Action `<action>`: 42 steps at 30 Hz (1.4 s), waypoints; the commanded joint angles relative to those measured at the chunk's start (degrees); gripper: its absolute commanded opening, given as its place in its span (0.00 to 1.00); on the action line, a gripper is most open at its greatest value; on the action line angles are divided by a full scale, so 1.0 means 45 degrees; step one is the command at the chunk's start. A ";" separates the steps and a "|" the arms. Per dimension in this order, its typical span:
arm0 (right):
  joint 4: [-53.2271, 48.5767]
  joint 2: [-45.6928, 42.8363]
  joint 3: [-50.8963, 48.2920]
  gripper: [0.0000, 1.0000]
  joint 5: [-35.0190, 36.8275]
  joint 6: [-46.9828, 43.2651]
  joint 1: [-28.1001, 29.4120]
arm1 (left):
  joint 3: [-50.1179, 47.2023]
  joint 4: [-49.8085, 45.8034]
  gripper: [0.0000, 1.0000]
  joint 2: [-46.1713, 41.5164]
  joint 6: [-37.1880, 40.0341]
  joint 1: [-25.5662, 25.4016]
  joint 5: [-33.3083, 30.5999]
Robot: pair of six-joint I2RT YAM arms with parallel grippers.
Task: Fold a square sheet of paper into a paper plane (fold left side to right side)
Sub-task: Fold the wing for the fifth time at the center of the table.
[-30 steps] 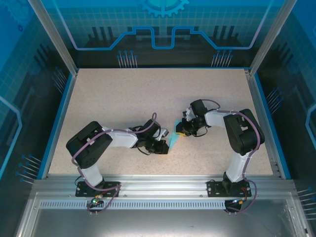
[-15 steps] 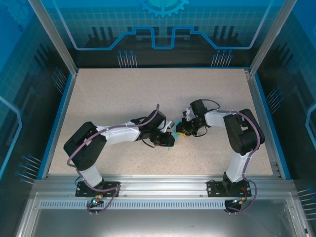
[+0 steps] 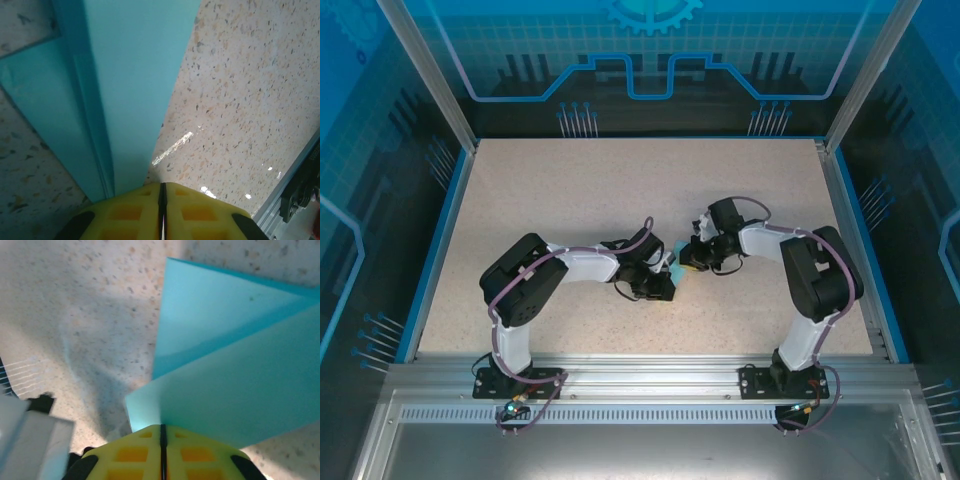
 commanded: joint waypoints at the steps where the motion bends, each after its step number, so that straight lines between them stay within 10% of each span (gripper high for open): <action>1: -0.0611 -0.0681 -0.0291 0.05 -0.0215 -0.0231 -0.0064 | -0.0557 -0.0365 0.10 0.0356 0.0103 -0.0004 -0.0621; 22: -0.0394 0.0501 -0.0813 0.02 0.0436 0.0127 0.1343 | -0.1124 0.0271 0.04 0.0424 -0.0210 0.0353 -0.0602; 42: -0.1591 0.1286 0.1238 0.04 0.2053 -0.1647 -0.0765 | -0.1974 0.0914 0.04 0.0551 -0.0326 0.0690 -0.0351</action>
